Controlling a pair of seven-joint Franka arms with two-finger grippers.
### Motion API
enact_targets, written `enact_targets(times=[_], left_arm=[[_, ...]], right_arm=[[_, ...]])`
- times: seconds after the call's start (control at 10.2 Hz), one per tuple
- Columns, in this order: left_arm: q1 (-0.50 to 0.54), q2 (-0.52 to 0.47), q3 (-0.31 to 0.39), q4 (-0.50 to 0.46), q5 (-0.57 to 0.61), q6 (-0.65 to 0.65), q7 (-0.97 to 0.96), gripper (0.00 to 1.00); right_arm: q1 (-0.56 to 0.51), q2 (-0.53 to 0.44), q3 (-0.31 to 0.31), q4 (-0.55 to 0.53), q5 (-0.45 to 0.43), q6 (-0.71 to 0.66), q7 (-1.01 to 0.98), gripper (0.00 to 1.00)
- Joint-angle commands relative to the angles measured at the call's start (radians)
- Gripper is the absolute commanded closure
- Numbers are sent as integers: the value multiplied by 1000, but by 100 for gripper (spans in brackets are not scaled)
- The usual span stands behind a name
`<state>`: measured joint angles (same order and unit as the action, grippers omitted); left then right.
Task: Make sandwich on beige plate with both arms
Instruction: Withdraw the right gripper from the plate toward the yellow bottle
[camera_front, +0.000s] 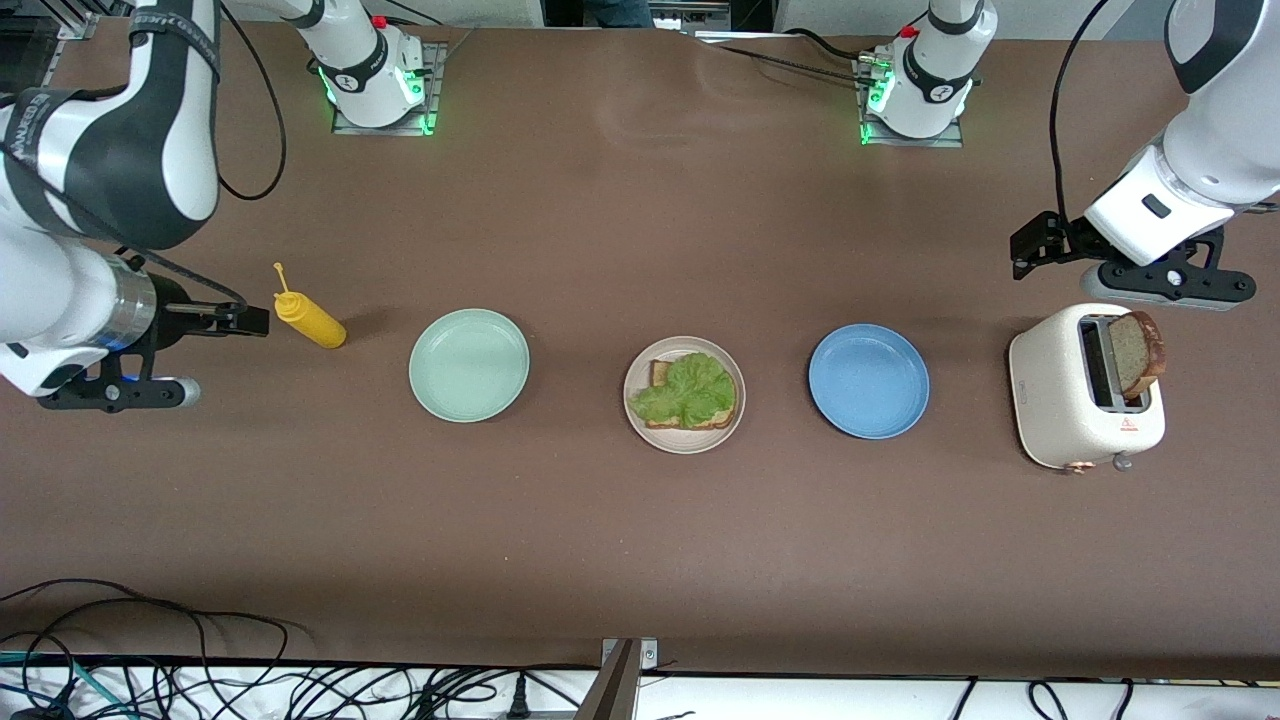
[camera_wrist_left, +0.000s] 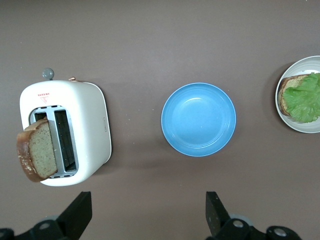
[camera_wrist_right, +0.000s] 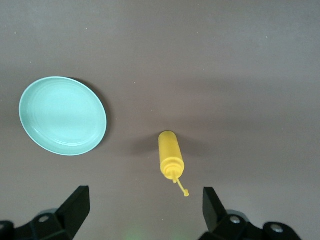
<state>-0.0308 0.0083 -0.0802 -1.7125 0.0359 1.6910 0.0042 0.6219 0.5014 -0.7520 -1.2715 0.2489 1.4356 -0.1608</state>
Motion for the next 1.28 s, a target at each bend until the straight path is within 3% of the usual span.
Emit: enact_targets(times=[0.0, 0.2, 0.39, 0.88, 1.18], left_arm=[[2, -11, 0, -6, -19, -4, -6, 0], [2, -11, 0, -6, -19, -4, -6, 0], [2, -11, 0, -6, -19, -4, -6, 0], [2, -11, 0, -6, -19, -4, -6, 0], [2, -11, 0, -6, -19, -2, -6, 0]], right_arm=[[9, -69, -35, -132, 26, 74, -183, 0], [-22, -69, -40, -150, 65, 75, -281, 0], [-88, -67, -40, -196, 159, 77, -495, 0], [-284, -52, -35, -371, 361, 66, -1156, 0], [-358, 24, -35, -422, 491, 60, -1522, 0]])
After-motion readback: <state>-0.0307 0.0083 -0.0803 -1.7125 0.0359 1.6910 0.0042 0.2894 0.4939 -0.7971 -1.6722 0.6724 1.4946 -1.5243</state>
